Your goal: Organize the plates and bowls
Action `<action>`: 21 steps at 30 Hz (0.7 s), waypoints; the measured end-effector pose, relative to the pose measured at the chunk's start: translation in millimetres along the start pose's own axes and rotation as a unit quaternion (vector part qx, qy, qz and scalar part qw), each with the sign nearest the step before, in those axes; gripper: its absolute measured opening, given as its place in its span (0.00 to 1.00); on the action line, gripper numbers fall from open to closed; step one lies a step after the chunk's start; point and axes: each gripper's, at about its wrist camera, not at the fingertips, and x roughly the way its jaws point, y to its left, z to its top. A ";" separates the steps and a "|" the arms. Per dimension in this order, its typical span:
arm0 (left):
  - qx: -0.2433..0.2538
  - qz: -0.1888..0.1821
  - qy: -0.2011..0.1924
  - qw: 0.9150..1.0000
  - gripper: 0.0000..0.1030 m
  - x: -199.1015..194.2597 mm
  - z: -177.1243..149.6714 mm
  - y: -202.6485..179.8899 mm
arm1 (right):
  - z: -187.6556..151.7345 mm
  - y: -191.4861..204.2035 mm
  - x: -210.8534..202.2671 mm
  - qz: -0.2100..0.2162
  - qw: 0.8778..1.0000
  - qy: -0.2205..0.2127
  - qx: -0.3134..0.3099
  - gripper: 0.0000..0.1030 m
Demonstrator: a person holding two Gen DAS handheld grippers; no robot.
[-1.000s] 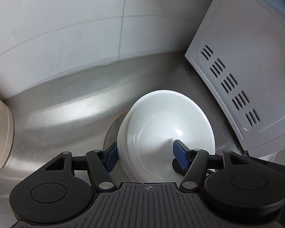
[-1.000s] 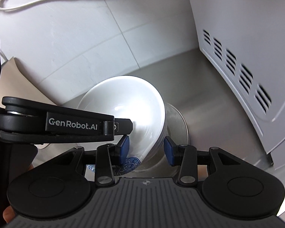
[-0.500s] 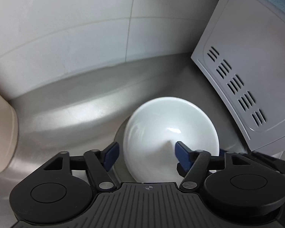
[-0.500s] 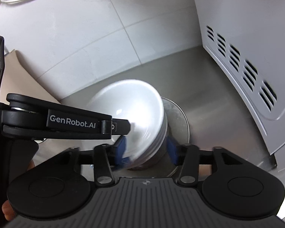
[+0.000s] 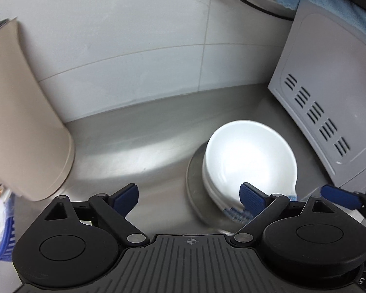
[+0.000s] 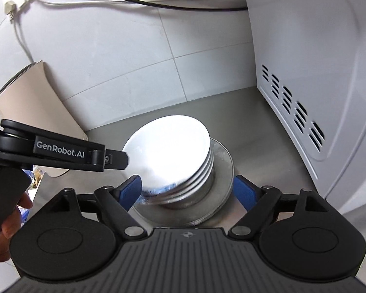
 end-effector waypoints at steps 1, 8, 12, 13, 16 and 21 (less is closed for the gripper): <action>-0.001 0.005 -0.001 1.000 1.00 -2.0 -4.2 1.3 | -3.1 1.6 -2.4 0.000 1.000 0.000 -0.002 0.84; -0.012 0.022 0.020 0.999 1.00 -5.4 -37.3 5.0 | -27.2 14.0 -10.9 -0.014 1.000 0.016 -0.020 0.84; -0.005 0.025 0.035 0.999 1.00 -3.9 -53.7 2.5 | -36.1 21.1 -13.5 -0.025 0.999 0.022 -0.035 0.85; -0.002 0.027 0.038 0.999 1.00 -3.8 -57.2 1.8 | -36.6 22.2 -14.0 -0.027 0.999 0.022 -0.038 0.85; -0.002 0.034 0.041 0.999 1.00 -4.2 -65.7 1.4 | -40.4 25.6 -15.1 -0.035 0.998 0.025 -0.044 0.86; 0.000 0.034 0.043 0.998 1.00 -4.7 -74.4 1.6 | -47.6 26.8 -17.3 -0.046 0.997 0.029 -0.051 0.89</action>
